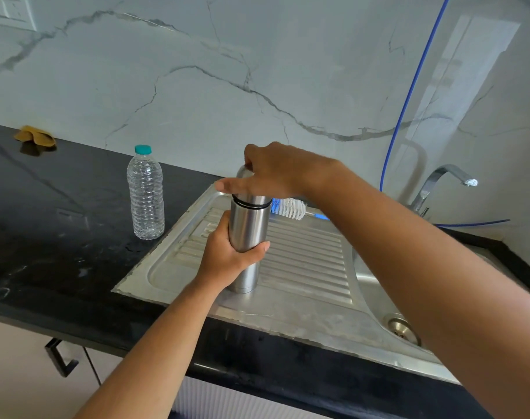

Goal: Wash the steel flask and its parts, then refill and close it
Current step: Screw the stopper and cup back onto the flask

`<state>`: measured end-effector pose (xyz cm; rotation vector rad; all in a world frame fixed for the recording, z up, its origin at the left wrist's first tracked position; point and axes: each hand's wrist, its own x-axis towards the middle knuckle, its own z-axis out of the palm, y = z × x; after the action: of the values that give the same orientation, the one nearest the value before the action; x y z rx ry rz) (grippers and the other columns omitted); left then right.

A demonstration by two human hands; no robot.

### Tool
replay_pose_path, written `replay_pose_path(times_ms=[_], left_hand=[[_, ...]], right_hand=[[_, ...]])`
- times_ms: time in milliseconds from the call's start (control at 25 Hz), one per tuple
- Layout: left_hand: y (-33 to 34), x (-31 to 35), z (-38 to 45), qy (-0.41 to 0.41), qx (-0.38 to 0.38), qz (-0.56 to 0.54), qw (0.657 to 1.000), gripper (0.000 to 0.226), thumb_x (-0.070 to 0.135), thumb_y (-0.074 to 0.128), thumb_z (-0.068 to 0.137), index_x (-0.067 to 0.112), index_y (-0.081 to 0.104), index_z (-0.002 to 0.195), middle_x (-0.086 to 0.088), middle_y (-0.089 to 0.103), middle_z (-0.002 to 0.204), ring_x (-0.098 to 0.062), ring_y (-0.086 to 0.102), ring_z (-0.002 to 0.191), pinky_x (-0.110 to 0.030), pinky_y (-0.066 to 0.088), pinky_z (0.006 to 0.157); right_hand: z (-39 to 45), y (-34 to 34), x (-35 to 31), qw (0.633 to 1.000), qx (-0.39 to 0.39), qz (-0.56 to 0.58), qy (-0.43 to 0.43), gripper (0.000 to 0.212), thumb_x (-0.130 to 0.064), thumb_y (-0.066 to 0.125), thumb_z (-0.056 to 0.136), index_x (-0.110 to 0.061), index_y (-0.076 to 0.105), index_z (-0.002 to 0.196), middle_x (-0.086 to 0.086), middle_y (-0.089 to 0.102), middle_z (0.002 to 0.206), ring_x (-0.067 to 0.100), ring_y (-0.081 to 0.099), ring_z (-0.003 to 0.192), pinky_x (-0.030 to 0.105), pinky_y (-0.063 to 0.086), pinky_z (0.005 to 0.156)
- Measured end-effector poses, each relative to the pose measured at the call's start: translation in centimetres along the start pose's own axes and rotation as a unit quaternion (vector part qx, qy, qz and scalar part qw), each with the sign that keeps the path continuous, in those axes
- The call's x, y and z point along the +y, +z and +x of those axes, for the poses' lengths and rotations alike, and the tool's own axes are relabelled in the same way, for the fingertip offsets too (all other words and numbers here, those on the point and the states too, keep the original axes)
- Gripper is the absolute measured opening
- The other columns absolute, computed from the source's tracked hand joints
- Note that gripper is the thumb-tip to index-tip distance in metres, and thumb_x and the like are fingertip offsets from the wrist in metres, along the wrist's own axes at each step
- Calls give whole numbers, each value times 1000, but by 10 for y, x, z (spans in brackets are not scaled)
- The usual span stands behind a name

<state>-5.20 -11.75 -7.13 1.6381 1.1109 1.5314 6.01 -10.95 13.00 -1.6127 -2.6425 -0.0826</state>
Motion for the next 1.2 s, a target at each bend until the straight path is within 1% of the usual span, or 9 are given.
replay_pose_path(times_ms=[120,240,360,480,560,720,920,1040,1200], left_hand=[[0,-1,0,5,1,1,1000,64,37,88,69,46,51,120,10,69,104,-6,69,93,-25,60,77],[0,-1,1,7,0,4,1000,65,30,90,72,48,50,119,10,68,105,-4,68,93,-18,57,74],[1,-2,0,4,5,7,1000,66,28,91,73,41,52,123,11,68,105,-4,68,93,-21,57,75],[1,-1,1,-1,4,5,1000,66,27,91,73,37,52,124,11,68,104,-3,67,93,-20,56,75],[1,-2,1,2,4,3,1000,66,27,91,73,35,52,125,10,68,103,-4,68,92,-18,56,74],[1,-3,1,0,1,7,1000,68,32,91,71,36,52,127,10,68,105,-4,68,94,-20,57,75],[1,-3,2,-6,6,15,1000,66,26,92,74,32,53,127,10,68,104,-3,67,92,-19,56,74],[1,-3,1,-4,1,16,1000,67,25,91,74,35,51,127,11,67,104,-2,67,93,-15,55,73],[1,-1,1,1,-4,5,1000,67,23,91,75,35,50,127,10,67,106,-1,66,94,-12,56,71]], right_hand=[[-4,-19,1,998,-36,7,-59,42,-52,67,88,-28,54,119,1,64,98,15,64,80,28,46,62],[-5,-7,-9,998,28,-58,-14,61,-73,49,93,-15,64,101,2,60,74,12,58,61,25,40,55],[-6,-10,-19,995,-52,-32,73,75,-84,30,91,-15,61,90,5,60,73,18,64,64,29,45,59],[-9,-31,-17,991,-131,-16,37,43,-56,59,94,-18,56,115,4,64,90,17,69,66,27,49,60],[-8,-26,-16,995,-85,-43,15,38,-52,62,93,-16,63,106,3,72,79,14,69,57,27,46,59],[-10,-10,-26,991,-29,-104,83,78,-82,27,93,-11,58,88,4,57,75,16,51,64,32,42,72],[-16,-24,-28,993,-49,-102,27,40,-55,53,98,-15,58,103,0,53,78,12,52,61,28,35,54],[-10,-8,-25,986,18,-153,54,68,-80,35,93,-17,56,81,1,57,74,14,53,64,29,36,59],[-9,-29,-9,989,-135,-5,61,54,-71,53,91,-19,60,105,6,72,86,19,73,66,28,52,62]])
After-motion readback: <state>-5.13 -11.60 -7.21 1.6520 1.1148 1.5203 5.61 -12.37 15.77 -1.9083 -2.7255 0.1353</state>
